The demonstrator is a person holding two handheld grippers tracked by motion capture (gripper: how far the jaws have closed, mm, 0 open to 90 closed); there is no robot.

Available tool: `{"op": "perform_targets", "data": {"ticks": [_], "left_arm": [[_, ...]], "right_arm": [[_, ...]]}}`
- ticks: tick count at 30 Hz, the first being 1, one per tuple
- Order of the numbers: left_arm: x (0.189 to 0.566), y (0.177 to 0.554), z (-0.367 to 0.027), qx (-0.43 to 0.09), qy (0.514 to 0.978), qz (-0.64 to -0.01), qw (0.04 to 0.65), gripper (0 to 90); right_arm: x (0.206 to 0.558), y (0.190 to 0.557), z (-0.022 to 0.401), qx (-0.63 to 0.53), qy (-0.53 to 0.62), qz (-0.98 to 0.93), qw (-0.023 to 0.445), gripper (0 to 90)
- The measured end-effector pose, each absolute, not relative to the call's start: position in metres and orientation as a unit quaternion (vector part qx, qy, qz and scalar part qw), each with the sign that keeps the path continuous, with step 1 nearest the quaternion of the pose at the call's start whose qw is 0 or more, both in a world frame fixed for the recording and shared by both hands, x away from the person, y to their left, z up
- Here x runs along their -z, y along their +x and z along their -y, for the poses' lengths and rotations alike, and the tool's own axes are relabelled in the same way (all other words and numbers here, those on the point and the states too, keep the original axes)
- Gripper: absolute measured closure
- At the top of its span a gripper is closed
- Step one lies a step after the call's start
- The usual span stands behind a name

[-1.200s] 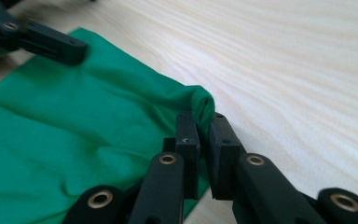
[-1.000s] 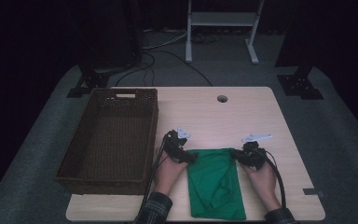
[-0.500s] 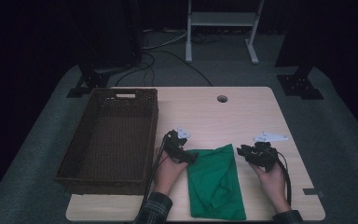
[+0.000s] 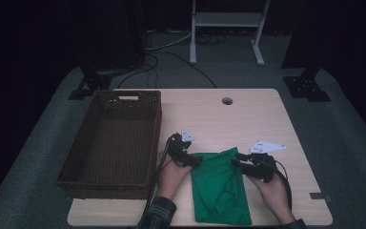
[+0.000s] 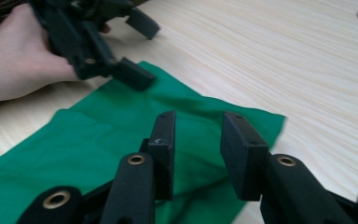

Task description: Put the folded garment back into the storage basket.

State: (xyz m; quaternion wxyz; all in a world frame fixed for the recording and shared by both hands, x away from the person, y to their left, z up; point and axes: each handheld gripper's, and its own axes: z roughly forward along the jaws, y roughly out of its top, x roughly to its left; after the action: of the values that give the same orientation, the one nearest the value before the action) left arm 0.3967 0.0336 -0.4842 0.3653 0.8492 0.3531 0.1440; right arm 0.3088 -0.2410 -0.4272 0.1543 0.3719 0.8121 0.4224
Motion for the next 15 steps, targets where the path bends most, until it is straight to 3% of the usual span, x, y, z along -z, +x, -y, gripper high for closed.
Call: {"op": "perform_targets", "data": {"ticks": [15], "left_arm": [[0.484, 0.397, -0.034, -0.144, 0.849, -0.353, 0.366, 0.0]], "right_arm": [[0.428, 0.297, 0.196, -0.425, 0.315, -0.840, 0.121, 63.4]]}}
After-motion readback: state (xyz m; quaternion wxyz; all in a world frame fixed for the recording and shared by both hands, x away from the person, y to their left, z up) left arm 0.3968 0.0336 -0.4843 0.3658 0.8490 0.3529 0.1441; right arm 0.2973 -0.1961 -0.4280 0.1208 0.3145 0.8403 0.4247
